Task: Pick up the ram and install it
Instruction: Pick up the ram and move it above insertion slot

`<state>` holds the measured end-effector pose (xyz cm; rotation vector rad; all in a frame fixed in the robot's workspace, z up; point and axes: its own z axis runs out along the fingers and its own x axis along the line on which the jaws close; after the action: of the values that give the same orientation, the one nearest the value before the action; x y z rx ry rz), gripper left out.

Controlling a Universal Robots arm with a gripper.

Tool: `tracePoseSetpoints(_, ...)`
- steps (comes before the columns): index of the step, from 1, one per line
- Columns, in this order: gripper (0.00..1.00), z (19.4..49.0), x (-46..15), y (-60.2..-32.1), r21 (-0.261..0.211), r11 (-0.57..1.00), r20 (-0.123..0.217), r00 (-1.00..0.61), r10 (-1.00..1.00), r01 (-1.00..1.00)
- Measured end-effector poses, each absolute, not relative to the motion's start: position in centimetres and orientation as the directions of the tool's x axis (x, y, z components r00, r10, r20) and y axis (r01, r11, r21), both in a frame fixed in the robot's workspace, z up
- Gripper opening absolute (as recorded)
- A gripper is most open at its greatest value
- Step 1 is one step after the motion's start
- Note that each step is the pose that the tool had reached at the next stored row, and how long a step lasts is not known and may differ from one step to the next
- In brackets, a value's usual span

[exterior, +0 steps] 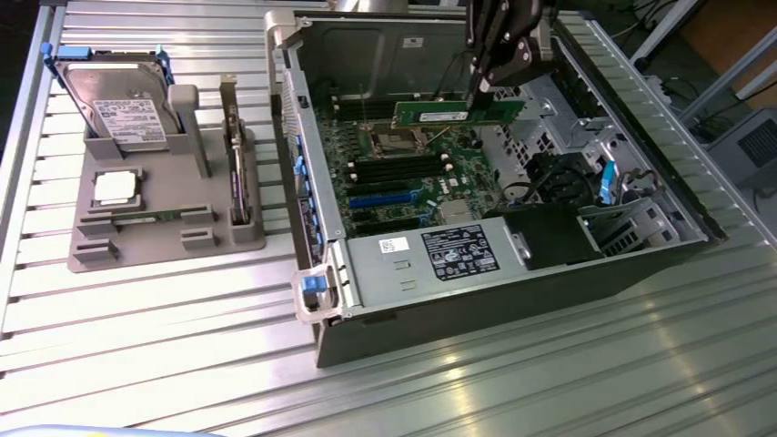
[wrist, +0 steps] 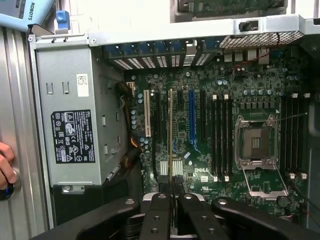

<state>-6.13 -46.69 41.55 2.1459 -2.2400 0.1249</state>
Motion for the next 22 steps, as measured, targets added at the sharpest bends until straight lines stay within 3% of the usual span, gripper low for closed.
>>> tracePoseSetpoints(7,0.12,41.5,-4.1,-46.4,-0.033,0.041,0.086,-0.044,-0.995,-0.999)
tracePoseSetpoints(22,0.12,41.5,-3.4,-42.3,-0.033,0.04,0.105,-0.043,-0.994,-0.999)
